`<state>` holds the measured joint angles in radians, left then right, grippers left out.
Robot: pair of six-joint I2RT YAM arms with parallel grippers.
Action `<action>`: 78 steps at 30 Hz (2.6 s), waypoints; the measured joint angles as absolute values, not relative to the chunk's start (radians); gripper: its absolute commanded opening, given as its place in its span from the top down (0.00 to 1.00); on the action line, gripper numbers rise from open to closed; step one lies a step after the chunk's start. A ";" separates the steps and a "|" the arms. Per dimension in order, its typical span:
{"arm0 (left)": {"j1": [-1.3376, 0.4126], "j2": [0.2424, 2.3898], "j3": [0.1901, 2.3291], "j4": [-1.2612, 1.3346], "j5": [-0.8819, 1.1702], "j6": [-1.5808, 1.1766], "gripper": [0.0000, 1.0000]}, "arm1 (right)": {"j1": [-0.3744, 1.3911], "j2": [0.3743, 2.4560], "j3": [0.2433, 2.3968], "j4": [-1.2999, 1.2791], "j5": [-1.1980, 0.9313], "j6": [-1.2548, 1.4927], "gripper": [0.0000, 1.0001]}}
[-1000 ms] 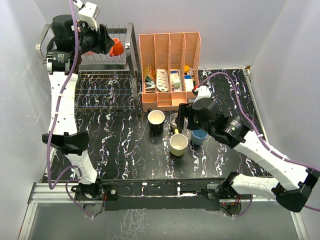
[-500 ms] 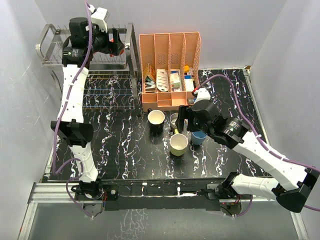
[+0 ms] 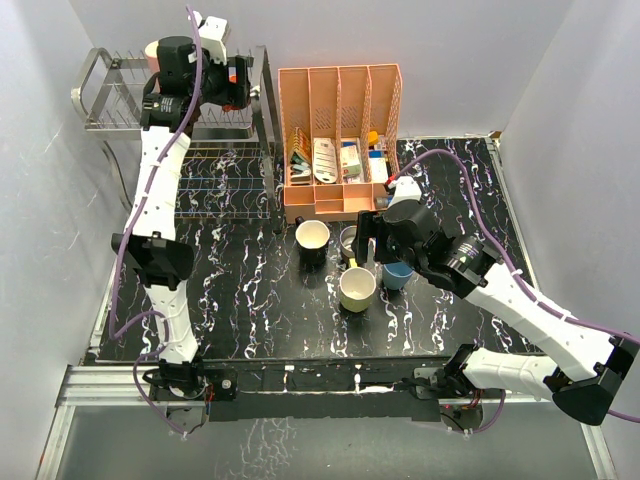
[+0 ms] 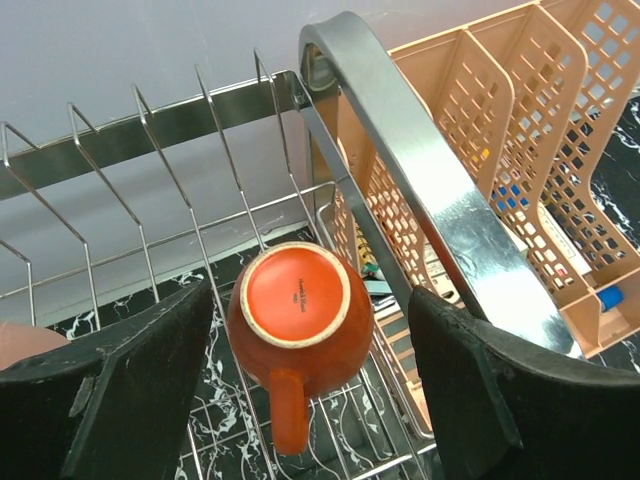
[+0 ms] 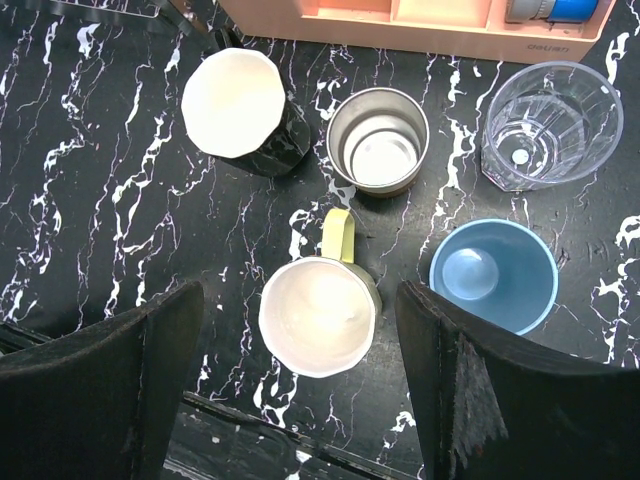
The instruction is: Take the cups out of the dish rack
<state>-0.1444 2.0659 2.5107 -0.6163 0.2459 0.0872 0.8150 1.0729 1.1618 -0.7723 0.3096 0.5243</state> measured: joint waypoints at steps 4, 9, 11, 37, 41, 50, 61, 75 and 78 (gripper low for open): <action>-0.146 2.063 2.472 -0.575 0.205 0.096 0.22 | 0.815 1.073 1.162 -0.766 0.310 0.522 0.20; -0.146 2.097 2.468 -0.599 0.189 0.102 0.20 | 0.815 1.073 1.162 -0.756 0.311 0.520 0.20; -0.146 2.110 2.470 -0.604 0.183 0.101 0.20 | 0.815 1.073 1.161 -0.756 0.312 0.517 0.20; -0.145 2.092 2.413 -0.467 0.196 0.022 1.00 | 0.815 1.042 1.127 -0.735 0.319 0.501 0.22; -0.146 2.074 2.413 -0.409 0.196 0.022 1.00 | 0.815 1.047 1.134 -0.736 0.318 0.499 0.22; -0.146 1.863 2.274 -0.259 0.197 0.022 1.00 | 0.815 1.076 1.172 -0.730 0.299 0.499 0.22; -0.146 1.414 1.826 -0.085 0.355 -0.002 1.00 | 0.792 1.158 1.311 -0.670 0.155 0.514 0.16; -0.147 1.039 1.261 0.017 0.859 -0.128 1.00 | 0.590 1.164 1.262 -0.315 -0.284 0.780 0.15; -0.147 1.010 1.184 0.046 0.929 -0.157 1.00 | 0.577 1.155 1.131 -0.145 -0.384 0.928 0.15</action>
